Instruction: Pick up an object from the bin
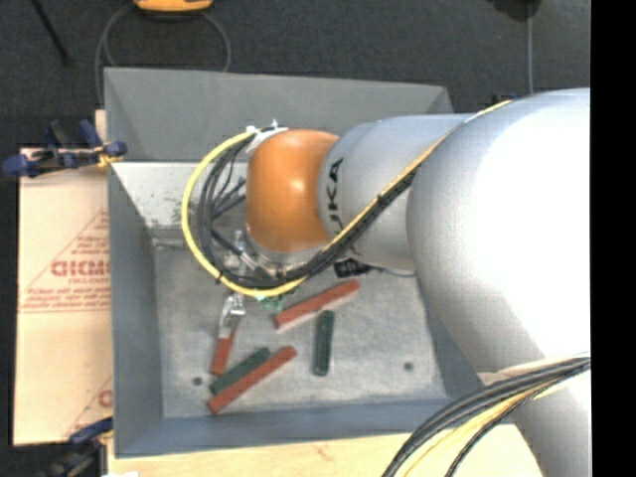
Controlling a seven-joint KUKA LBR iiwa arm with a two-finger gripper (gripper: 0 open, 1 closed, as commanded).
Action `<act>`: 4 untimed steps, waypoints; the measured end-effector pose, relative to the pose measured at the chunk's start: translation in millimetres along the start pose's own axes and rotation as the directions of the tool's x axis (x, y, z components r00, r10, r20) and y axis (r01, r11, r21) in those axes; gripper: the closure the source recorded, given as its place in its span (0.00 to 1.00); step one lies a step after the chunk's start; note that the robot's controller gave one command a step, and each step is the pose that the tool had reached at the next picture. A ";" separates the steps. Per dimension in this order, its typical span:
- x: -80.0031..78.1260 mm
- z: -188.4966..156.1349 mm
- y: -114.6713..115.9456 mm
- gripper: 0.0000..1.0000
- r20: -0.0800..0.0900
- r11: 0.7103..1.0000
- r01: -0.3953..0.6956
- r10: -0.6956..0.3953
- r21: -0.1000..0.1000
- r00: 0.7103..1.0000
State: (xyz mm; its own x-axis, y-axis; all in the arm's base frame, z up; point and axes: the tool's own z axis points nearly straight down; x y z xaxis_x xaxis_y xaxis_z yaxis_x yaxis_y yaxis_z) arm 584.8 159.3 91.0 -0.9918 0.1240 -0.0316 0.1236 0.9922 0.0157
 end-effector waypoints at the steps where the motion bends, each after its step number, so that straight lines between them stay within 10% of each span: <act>1: 0.1 0.2 -0.2 0.00 -0.001 1.000 -0.001 0.001 0.000 1.000; 4: 24.5 -7.1 -31.3 0.00 -0.016 1.000 0.028 -0.028 0.009 0.999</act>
Offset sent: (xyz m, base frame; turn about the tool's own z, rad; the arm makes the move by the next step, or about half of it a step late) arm -0.0612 -0.0665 -0.0187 -0.0348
